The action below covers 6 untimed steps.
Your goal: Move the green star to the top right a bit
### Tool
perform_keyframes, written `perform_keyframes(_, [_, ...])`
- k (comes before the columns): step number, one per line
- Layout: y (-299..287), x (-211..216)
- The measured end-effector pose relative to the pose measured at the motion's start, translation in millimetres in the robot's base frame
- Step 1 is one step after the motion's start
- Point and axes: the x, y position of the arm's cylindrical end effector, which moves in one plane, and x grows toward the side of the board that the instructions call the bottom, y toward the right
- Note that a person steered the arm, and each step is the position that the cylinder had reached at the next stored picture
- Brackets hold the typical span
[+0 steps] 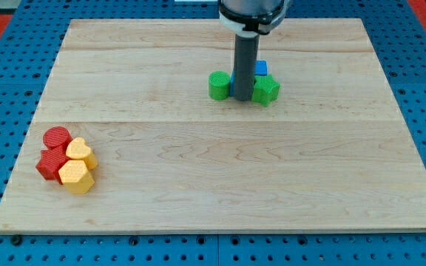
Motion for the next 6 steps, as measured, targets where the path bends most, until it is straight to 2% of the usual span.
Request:
perform_keyframes(2, [33,10])
perform_keyframes(3, [67,16])
perform_keyframes(5, [127,-41])
perform_keyframes(6, [137,-28])
